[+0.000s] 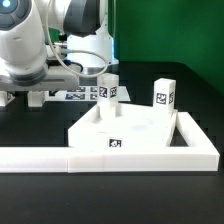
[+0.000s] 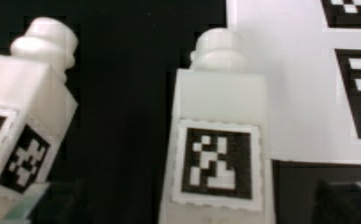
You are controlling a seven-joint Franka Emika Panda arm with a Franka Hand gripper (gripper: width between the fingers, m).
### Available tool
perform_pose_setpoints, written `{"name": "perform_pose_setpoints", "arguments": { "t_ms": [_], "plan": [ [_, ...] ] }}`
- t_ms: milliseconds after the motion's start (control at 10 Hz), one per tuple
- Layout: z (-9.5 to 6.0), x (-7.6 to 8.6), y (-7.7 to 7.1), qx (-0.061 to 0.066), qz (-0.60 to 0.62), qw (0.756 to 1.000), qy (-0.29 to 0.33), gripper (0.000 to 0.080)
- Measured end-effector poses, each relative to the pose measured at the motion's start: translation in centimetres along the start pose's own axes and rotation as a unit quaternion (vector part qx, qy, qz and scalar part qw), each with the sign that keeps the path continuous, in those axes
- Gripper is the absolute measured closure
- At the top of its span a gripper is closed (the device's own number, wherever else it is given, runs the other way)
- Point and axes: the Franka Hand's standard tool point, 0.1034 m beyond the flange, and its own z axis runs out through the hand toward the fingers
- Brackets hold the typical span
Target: Assemble square table
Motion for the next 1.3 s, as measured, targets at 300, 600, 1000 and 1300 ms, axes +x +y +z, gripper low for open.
{"name": "perform_pose_setpoints", "arguments": {
  "t_ms": [300, 600, 1000, 1300],
  "plan": [
    [0.8, -0.2, -0.4, -0.001, 0.000, 1.000, -0.003, 0.0513],
    [0.2, 0.1, -1.0, 0.011, -0.008, 1.000, 0.001, 0.0512],
    [-6.0, -0.3, -3.1, 0.037, -0.057, 0.998, 0.011, 0.0512],
    [-9.7, -1.1, -3.4, 0.041, -0.061, 0.997, 0.020, 0.0511]
  ]
}}
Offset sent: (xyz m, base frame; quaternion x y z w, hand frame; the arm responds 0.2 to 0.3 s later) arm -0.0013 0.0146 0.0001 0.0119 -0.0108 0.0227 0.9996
